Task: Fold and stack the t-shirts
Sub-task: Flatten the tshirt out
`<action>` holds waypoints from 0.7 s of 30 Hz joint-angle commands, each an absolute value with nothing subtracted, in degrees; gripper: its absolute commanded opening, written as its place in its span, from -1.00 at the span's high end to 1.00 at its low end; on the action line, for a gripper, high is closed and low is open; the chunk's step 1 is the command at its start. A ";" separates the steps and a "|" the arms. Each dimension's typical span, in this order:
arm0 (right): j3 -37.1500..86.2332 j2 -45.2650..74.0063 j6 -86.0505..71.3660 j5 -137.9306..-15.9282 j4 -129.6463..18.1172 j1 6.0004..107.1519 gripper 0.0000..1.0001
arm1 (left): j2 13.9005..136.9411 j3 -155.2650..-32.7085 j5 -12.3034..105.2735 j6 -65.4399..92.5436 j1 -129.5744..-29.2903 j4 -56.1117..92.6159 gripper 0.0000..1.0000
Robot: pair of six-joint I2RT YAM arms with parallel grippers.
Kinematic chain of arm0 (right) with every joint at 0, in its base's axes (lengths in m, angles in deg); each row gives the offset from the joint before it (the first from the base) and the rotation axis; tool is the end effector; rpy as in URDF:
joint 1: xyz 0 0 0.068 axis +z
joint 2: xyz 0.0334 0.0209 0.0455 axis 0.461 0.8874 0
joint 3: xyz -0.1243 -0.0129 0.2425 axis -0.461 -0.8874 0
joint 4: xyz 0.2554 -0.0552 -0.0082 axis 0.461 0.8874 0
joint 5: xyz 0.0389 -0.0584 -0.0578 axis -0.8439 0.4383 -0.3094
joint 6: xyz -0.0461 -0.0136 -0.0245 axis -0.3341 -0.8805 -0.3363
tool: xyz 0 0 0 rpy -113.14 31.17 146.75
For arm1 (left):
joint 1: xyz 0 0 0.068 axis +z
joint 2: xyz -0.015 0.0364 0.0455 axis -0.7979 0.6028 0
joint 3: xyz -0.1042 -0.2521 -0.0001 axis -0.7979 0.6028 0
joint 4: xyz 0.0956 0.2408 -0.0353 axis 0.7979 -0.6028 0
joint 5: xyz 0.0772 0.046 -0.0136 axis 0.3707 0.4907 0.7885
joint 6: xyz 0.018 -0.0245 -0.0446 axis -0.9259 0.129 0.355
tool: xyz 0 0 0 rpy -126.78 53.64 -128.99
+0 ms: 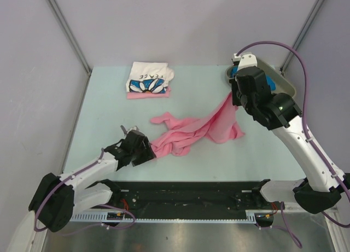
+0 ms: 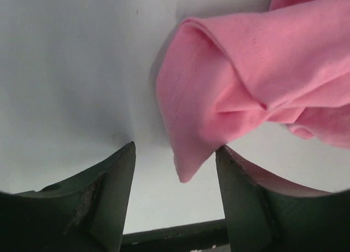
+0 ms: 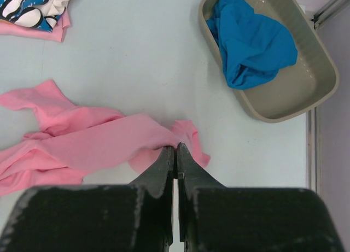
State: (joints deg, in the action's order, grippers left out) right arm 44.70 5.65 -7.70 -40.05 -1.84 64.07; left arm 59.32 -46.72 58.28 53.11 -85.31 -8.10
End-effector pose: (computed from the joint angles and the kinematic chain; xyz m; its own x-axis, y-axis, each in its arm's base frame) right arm 0.1957 0.1238 0.4633 -0.4325 -0.1992 -0.8793 -0.1369 0.9785 -0.1543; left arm 0.1518 -0.0935 0.1579 -0.8476 -0.3828 -0.3674 -0.2432 0.8957 -0.3722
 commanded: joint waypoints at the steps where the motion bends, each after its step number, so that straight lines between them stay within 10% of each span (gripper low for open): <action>1: 44.71 4.13 -7.39 -40.29 -3.10 64.01 1.00 | 61.97 -47.92 61.34 54.88 -85.72 -3.45 -0.20; 5: 44.01 3.87 -7.39 -40.29 -3.10 64.01 1.00 | 64.69 -49.15 62.48 54.53 -85.63 -1.08 0.53; 6: 43.83 3.78 -7.39 -40.02 -3.10 64.01 1.00 | 65.05 -50.28 63.70 54.18 -85.63 -1.17 0.99; 14: 47.51 3.08 -6.42 -42.03 -3.80 63.13 1.00 | 60.59 -70.91 67.92 45.15 -85.63 -14.41 0.99; 21: 61.40 -1.82 -6.77 -51.33 -8.17 66.29 1.00 | 58.73 -116.06 70.57 32.31 -85.54 -34.21 0.99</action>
State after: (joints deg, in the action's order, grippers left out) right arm 53.46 4.86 -6.58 -44.95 -1.09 64.16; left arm 64.02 -97.56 67.28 41.68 -85.45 -23.53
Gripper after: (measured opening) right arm 0.012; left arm 0.011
